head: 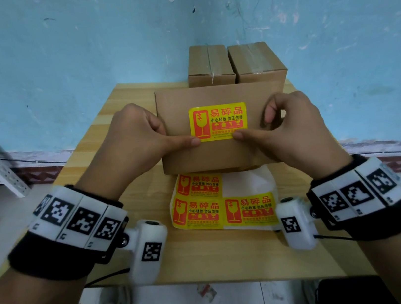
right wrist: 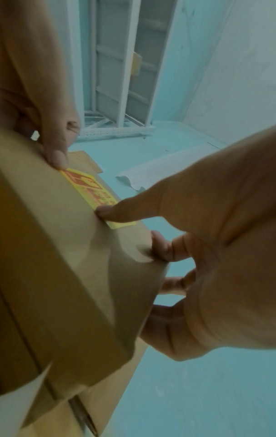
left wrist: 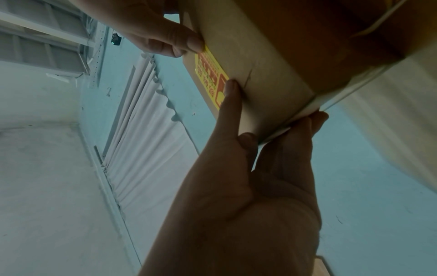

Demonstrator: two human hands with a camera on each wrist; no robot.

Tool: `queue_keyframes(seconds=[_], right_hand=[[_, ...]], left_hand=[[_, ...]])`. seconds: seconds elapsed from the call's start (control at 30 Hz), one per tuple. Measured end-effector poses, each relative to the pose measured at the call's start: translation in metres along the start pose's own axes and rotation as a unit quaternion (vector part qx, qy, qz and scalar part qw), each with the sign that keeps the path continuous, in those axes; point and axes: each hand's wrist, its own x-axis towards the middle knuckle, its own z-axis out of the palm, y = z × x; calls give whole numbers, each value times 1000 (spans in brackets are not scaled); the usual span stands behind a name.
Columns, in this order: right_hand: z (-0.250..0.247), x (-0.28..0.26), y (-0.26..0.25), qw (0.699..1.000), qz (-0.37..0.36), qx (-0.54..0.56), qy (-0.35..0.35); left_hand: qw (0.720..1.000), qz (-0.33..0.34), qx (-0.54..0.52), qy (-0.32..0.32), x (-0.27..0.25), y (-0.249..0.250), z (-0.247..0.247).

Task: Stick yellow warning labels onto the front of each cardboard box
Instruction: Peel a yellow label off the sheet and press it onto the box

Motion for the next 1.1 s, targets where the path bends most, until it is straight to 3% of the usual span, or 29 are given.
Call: queue_keyframes(seconds=[0.17,0.4,0.63,0.83,1.1], right_hand=[[-7,3,2,999,16,15,-36],[-8,2,0,1000,-12,-4,-17],[-9,2,-1,1000,7,-8,-16],[-10,-4,-8,999,-20,-9,-27],[-11,-4,-6,999,-17,-21,-20]], left_hand=[[1000,-1,-14,-7,1,-1,0],[999,-10,-34,-34,3,-3,-4],[996,-9,-78,-49,4,-7,-4],[992,-85,-79,56,1,3,-2],[987,-110,-113,29,-3,5,-8]])
